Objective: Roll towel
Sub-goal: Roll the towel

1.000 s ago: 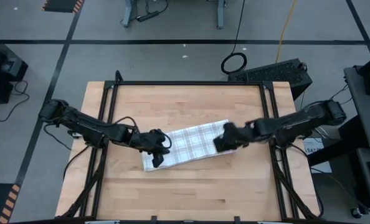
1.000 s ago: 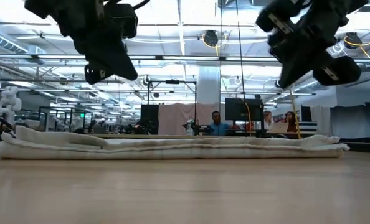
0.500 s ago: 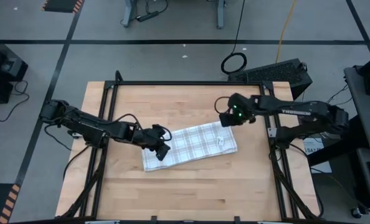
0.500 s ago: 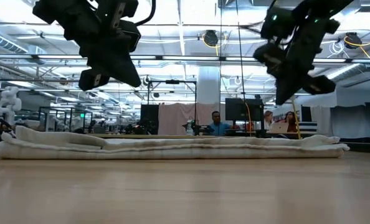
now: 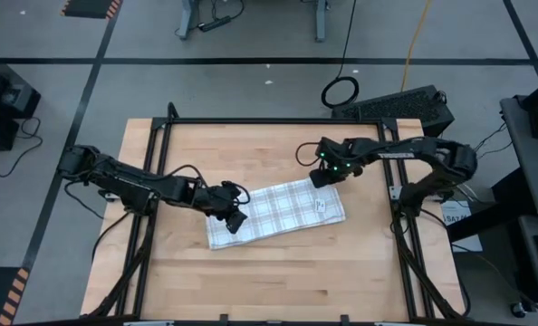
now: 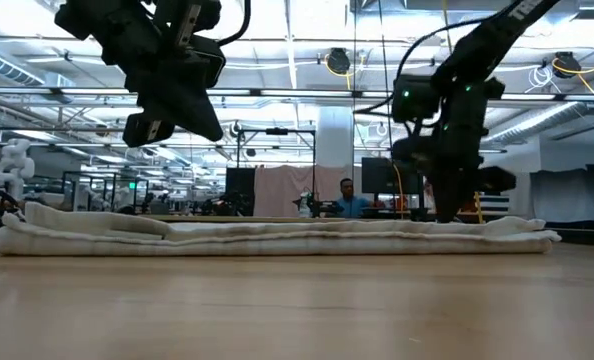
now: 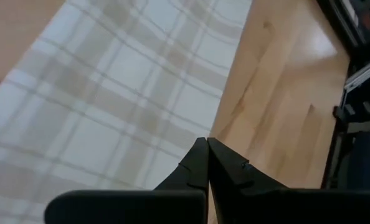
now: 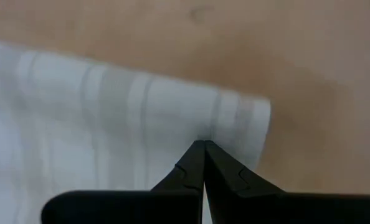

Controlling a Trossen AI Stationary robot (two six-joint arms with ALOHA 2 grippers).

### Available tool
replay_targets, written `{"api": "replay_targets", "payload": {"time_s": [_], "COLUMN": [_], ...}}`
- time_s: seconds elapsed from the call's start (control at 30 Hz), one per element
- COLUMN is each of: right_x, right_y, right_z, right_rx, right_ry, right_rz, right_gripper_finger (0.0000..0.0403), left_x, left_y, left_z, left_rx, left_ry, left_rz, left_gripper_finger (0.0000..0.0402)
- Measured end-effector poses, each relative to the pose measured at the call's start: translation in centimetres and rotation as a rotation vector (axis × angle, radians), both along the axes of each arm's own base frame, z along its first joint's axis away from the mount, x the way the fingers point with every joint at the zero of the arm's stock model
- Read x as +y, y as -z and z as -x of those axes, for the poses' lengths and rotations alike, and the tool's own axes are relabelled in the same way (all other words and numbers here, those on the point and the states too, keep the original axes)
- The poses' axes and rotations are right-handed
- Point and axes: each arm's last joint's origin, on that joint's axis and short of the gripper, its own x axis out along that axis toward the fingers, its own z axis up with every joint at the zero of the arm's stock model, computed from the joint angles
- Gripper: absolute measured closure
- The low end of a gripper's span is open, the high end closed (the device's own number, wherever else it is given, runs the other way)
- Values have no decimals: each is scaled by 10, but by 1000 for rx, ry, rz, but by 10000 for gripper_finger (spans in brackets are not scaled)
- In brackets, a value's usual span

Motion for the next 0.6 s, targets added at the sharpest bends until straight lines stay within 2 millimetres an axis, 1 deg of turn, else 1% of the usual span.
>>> {"api": "replay_targets", "payload": {"time_s": [0.2,0.33,0.4,0.53,0.6], "right_x": [-8,-12,-14,-19,-23], "right_y": [18,24,26,18,4], "right_z": [-13,-22,-26,-32,-36], "right_rx": [-5,-57,-84,-76,-73], "right_ry": [40,44,45,18,-10], "right_rz": [55,79,91,105,127], "right_gripper_finger": [403,402,402,402,402], "left_x": [17,32,42,65,75], "left_y": [2,3,5,14,18], "left_z": [1,1,3,15,24], "left_rx": [28,28,57,220,313], "left_ry": [88,138,148,72,48], "left_rz": [-39,-126,-178,-224,-208], "left_gripper_finger": [395,395,395,395,395]}}
